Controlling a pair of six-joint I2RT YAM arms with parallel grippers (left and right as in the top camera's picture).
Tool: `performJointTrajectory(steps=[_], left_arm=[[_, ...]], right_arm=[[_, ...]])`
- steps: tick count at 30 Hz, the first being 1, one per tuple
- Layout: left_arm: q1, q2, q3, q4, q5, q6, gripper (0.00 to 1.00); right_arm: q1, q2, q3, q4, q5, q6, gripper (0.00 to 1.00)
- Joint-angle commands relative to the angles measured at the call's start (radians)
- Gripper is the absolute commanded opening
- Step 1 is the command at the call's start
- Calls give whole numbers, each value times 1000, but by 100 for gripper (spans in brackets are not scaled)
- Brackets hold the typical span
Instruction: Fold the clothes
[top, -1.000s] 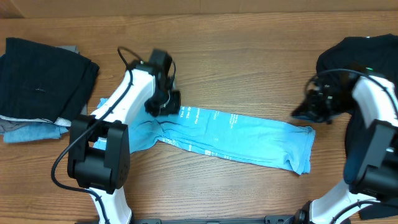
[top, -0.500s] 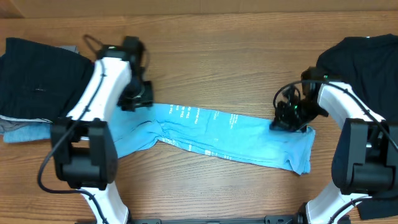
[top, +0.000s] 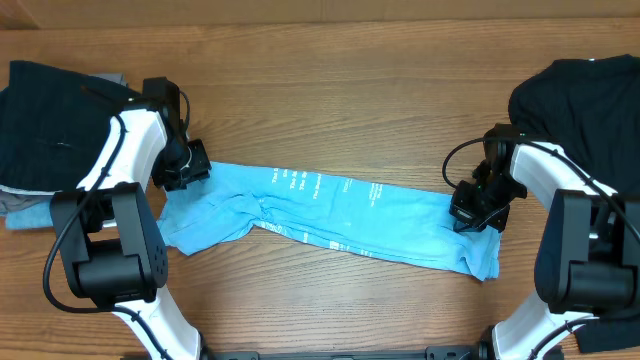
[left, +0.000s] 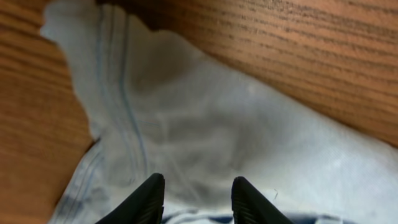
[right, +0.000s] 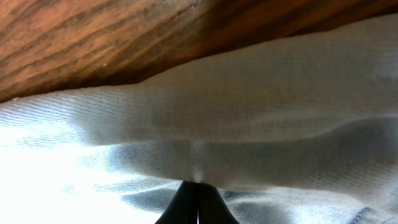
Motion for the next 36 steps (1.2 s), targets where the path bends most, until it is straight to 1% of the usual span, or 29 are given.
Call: performJointTrajectory(steps=[1, 6, 10, 12, 15, 18, 20, 21, 28, 30, 31, 33, 35, 36], left_arm=[[-1, 9, -44, 40, -18, -6, 38], [-1, 9, -47, 117, -30, 46, 39], [-1, 9, -47, 187, -36, 47, 38], [-1, 9, -47, 204, -37, 53, 38], [-1, 9, -47, 232, -35, 67, 38], [-2, 9, -49, 281, -22, 73, 36], [-2, 9, -58, 344, 38, 80, 34], [-3, 14, -74, 405, 104, 110, 33], [-6, 104, -77, 535, 119, 134, 32], [-7, 106, -75, 566, 121, 138, 32], [-7, 101, -63, 569, 120, 148, 32], [-4, 84, 19, 529, 104, 156, 34], [-1, 50, 145, 446, 64, 156, 41], [-1, 27, 226, 389, 45, 156, 45]], right_arm=[[-20, 2, -63, 49, 39, 22, 4], [-130, 2, -63, 56, 76, 18, 4], [-186, 16, -63, 70, 54, 2, 4], [-189, 38, -63, 86, 60, 1, 4], [-190, 94, -63, 166, 63, -29, 4], [-187, 132, -62, 252, 6, -80, 4], [-185, 140, -62, 308, 34, -81, 4], [-185, 140, -59, 338, 43, -82, 4], [-184, 140, -13, 371, 42, -108, 4], [-184, 140, 5, 381, 42, -108, 4], [-184, 139, 22, 373, 41, -108, 4], [-184, 139, 101, 302, 27, -108, 7], [-184, 139, 189, 224, 16, -108, 10], [-184, 139, 241, 179, 11, -108, 14]])
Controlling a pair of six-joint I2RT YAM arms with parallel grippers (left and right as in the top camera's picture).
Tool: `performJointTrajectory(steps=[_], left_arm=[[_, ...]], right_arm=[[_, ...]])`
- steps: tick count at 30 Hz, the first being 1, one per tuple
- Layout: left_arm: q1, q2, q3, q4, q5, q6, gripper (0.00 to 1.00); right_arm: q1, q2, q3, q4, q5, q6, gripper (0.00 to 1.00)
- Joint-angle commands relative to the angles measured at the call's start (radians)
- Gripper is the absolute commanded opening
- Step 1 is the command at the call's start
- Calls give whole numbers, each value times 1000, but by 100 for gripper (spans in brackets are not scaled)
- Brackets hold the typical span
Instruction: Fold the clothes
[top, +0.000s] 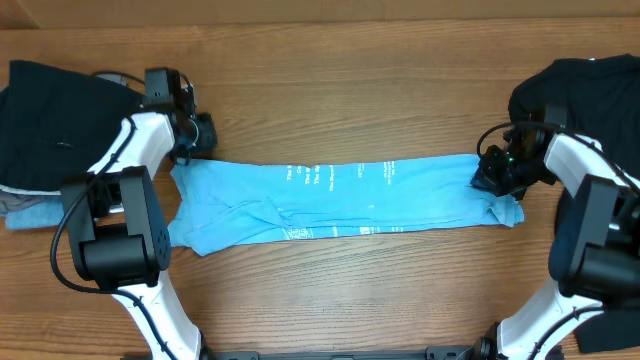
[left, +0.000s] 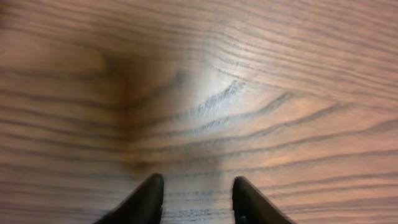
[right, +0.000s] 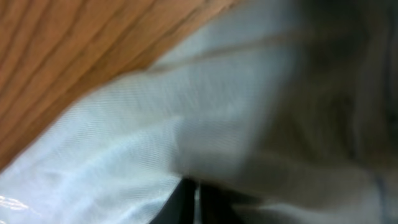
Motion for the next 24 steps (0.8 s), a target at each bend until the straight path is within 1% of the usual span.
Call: performJointTrajectory(steps=[1, 3, 4, 5, 6, 7, 8, 10, 12, 13, 14, 15, 19, 20, 24], left_arm=[[0, -81, 293, -133, -65, 15, 47], [0, -114, 422, -264, -67, -19, 49], [0, -129, 481, -342, -66, -37, 49], [0, -140, 528, -422, -66, -56, 50], [0, -154, 575, -530, -66, -74, 52], [0, -158, 586, -572, -66, -77, 53], [0, -161, 590, -634, -64, -80, 56], [2, -154, 589, -737, -51, -79, 56], [18, -156, 590, -810, -42, -78, 56], [27, -166, 590, -829, -11, -64, 57], [37, -184, 590, -845, 40, -49, 57], [43, -201, 590, -854, 66, -44, 57], [53, -307, 590, -902, 85, -58, 58], [49, -357, 590, -927, 85, -65, 58], [43, -501, 589, -1113, 63, -64, 65]], right_arm=[[-8, 47, 148, -97, 127, -7, 16], [-8, 47, 254, -198, 127, -7, 21], [-8, 47, 286, -230, 126, -7, 26], [-8, 47, 327, -271, 123, -7, 34], [-8, 47, 384, -327, 112, -8, 46], [-8, 47, 417, -358, 94, -11, 52], [-8, 47, 460, -399, 55, -25, 54], [-8, 47, 534, -471, -19, -33, 61], [-8, 40, 587, -529, -64, -32, 68], [-8, 36, 602, -549, -68, -32, 72], [-8, 34, 608, -559, -68, -32, 84], [-8, 32, 609, -566, -67, -32, 100], [-9, 32, 608, -579, -64, -32, 100], [-9, 32, 608, -579, -64, -32, 100], [-9, 32, 608, -551, -64, -32, 100]])
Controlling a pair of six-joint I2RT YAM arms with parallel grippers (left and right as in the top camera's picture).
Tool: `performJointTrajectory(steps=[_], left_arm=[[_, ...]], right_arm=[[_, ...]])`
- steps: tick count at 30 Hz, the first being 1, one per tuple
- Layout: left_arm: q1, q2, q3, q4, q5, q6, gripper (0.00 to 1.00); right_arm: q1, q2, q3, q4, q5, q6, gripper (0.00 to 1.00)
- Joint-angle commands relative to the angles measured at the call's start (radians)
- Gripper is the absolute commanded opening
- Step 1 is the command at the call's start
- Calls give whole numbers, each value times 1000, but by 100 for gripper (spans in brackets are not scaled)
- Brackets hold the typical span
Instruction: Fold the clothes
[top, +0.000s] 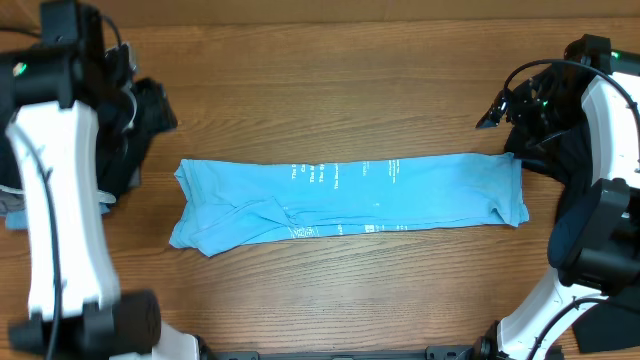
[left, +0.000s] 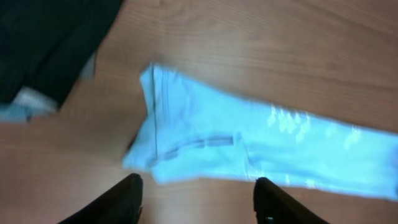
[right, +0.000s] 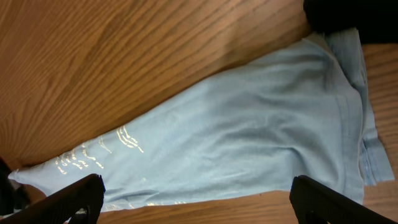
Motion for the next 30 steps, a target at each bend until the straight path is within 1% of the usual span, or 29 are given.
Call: performJointTrajectory(steps=[1, 3, 4, 5, 8, 10, 13, 15, 16, 17, 18, 20, 23, 25, 27, 30], left_arm=[[-7, -165, -18, -109, 10, 8, 71], [-19, -248, -104, -109, 18, 5, 79], [-24, -285, -159, -109, 14, 47, 85], [-24, -304, -201, -109, 5, 59, 90], [-25, -345, -372, -109, -29, 21, 89], [-24, -366, -498, -109, -42, -34, 92], [-25, -377, -610, -108, -176, -137, 96], [-25, -389, -656, -91, -254, -150, 97], [-25, -402, -687, -54, -296, -150, 97], [-24, -410, -706, -25, -304, -150, 98], [-25, -420, -733, 21, -289, -150, 99], [-25, -425, -792, 116, -226, -201, 100], [-26, -415, -859, 210, -136, -326, 100], [-28, -414, -902, 271, -80, -436, 100], [-28, -408, -937, 285, -50, -512, 100], [-28, -402, -947, 280, -39, -511, 100]], right_arm=[[-2, -22, 25, 26, -11, -3, 100], [-2, -22, 25, 48, -11, -4, 100], [-2, -22, 25, 61, -11, -3, 100], [-2, -22, 25, 72, -11, -3, 100], [-2, -22, 25, 99, -11, -4, 100], [-2, -22, 25, 113, -11, -4, 100], [-2, -22, 25, 113, -11, -3, 100], [-2, -22, 25, 113, -11, -3, 100], [-2, -22, 25, 113, -11, -4, 100], [-2, -22, 25, 113, -11, -4, 100], [-2, -22, 25, 113, -11, -4, 100], [-2, -22, 25, 113, -11, -4, 100], [-2, -22, 25, 113, -11, -4, 100], [-2, -22, 25, 113, -11, -4, 100], [-2, -22, 25, 113, -11, -3, 100], [-2, -22, 25, 113, -11, -3, 100]])
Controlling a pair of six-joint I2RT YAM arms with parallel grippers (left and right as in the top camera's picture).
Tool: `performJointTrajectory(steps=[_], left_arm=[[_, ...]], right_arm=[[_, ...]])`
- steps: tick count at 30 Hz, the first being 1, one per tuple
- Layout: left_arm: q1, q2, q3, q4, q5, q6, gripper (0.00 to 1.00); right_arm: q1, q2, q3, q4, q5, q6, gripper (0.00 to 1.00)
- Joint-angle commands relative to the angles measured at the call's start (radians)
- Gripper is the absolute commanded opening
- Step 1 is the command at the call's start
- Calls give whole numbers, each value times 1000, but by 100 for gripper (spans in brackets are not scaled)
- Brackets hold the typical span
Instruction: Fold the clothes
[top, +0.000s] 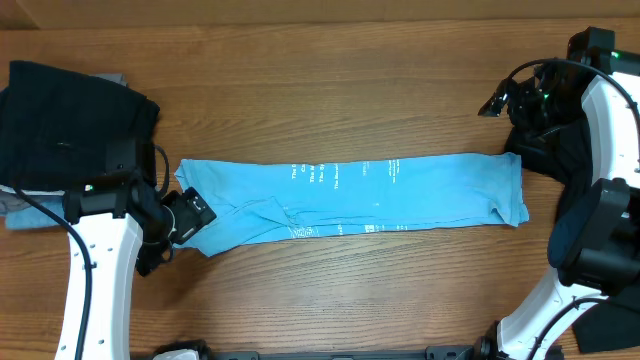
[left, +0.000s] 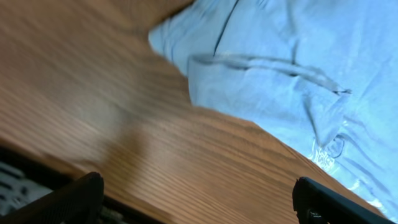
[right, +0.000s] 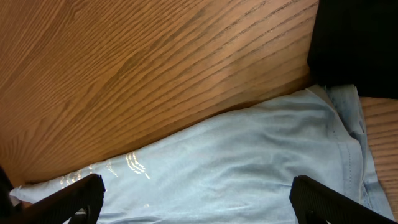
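A light blue garment (top: 350, 198), folded into a long strip, lies flat across the middle of the table. My left gripper (top: 188, 216) hovers low at its left end, wide open and holding nothing. The left wrist view shows that end of the garment (left: 292, 68) past bare wood, with the left gripper (left: 202, 202) over the wood. My right gripper (top: 497, 103) is raised behind the strip's right end, open and empty. In the right wrist view the right gripper (right: 199, 202) looks down on the garment (right: 249, 162).
A pile of dark clothes (top: 65, 120) with a grey and a blue piece under it sits at the back left. More dark clothes (top: 585, 140) lie at the right edge, and the dark cloth (right: 354, 43) touches the strip's right end.
My left arm was raised at the far back left; now it is low at the front left, its gripper by the garment's left end. The right gripper and the garment have hardly changed.
First the strip lay slanted, my right gripper shut on its right end and the left one open over its left end. Then the strip lay straight and farther back, right still shut. Later both grippers were open and lifted off. Now the left is down by the left end.
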Motion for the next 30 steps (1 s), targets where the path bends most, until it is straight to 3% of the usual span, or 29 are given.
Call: performJointTrajectory(steps=[1, 6, 10, 17, 19, 21, 23, 26, 30], left_arm=[[-7, 5, -12, 2, 54, -87, 100], [-7, 5, -12, 2, 45, -88, 100], [-6, 5, -12, 20, -171, -88, 100], [-7, 5, -12, 66, -260, -120, 100], [-7, 5, -12, 69, -120, -264, 100], [-15, 8, -13, 55, -125, -450, 98], [-37, 9, -16, -14, -133, -768, 80], [-111, 16, -38, -23, -114, -1051, 74], [-224, 76, -47, -19, -153, -1260, 60]], right_arm=[[-2, -22, 24, 2, -6, -4, 100], [-2, -22, 24, 1, -6, -4, 100], [-2, -22, 24, 2, -6, -4, 100], [-2, -22, 24, 2, -6, -4, 100], [-2, -22, 24, 2, -6, -4, 100], [-2, -22, 24, 1, -6, -4, 100], [-2, -22, 24, 2, -6, -4, 100], [-2, -22, 24, 1, -6, -4, 100], [-2, -22, 24, 1, -6, -4, 100]])
